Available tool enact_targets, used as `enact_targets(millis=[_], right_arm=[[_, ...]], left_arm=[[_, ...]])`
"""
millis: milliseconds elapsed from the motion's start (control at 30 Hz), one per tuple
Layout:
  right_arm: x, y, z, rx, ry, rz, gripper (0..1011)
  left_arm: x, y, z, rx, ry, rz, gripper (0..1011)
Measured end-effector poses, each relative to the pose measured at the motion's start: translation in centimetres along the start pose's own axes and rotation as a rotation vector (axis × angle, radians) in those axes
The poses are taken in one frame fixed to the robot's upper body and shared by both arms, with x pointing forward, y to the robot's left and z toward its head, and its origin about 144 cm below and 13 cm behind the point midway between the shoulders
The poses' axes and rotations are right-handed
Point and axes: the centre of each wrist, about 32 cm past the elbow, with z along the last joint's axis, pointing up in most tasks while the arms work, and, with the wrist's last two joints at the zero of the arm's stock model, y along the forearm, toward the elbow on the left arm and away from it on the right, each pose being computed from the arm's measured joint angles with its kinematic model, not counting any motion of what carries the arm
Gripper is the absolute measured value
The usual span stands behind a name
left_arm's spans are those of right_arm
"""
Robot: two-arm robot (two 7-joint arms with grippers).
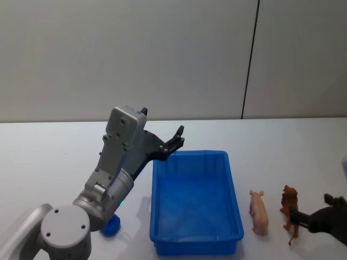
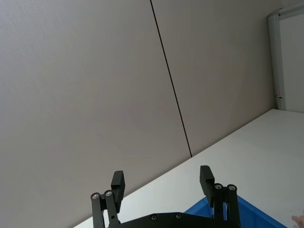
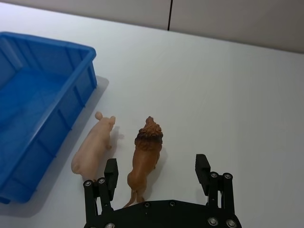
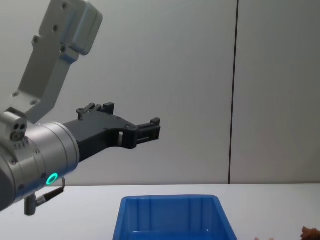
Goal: Pick up the two dolls from the table and place them into the box.
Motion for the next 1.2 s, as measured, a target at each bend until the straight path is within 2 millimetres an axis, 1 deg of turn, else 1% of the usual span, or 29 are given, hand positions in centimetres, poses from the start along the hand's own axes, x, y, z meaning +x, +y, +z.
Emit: enact_targets(millis=[533, 767, 900, 967, 1000, 1133, 1167, 1200], right_arm=[[-1.6, 4.7, -0.2, -0.080, 0.017, -0.016, 1001], [-2.3, 5.8, -0.3, -0.098, 0.015, -0.025, 1001], [-2.5, 6.3, -0.3, -0.104, 0.014, -0.028, 911], [-2.7, 6.5, -0.3, -0.107, 0.013, -0.029, 883], [-2.7, 6.5, -0.3, -0.108, 0.013, -0.029, 831], [-2.8, 6.8, -0.3, -0.112, 0.012, -0.031, 743], [-2.9, 6.9, -0.3, -0.113, 0.012, -0.032, 686], [-2.9, 6.9, -0.3, -0.114, 0.012, -0.032, 686]], left_arm=[[0.0, 0.0, 0.0, 0.000, 0.000, 0.000, 1001], [0.0, 0.0, 0.0, 0.000, 0.000, 0.000, 1001], [0.0, 0.0, 0.0, 0.000, 0.000, 0.000, 1001], [0.0, 0.0, 0.0, 0.000, 0.000, 0.000, 1001], [0.0, 0.0, 0.0, 0.000, 0.000, 0.000, 1001], [0.0, 0.0, 0.0, 0.000, 0.000, 0.000, 1001], [0.0, 0.0, 0.0, 0.000, 0.000, 0.000, 1001], [0.0, 0.0, 0.0, 0.000, 0.000, 0.000, 1001]])
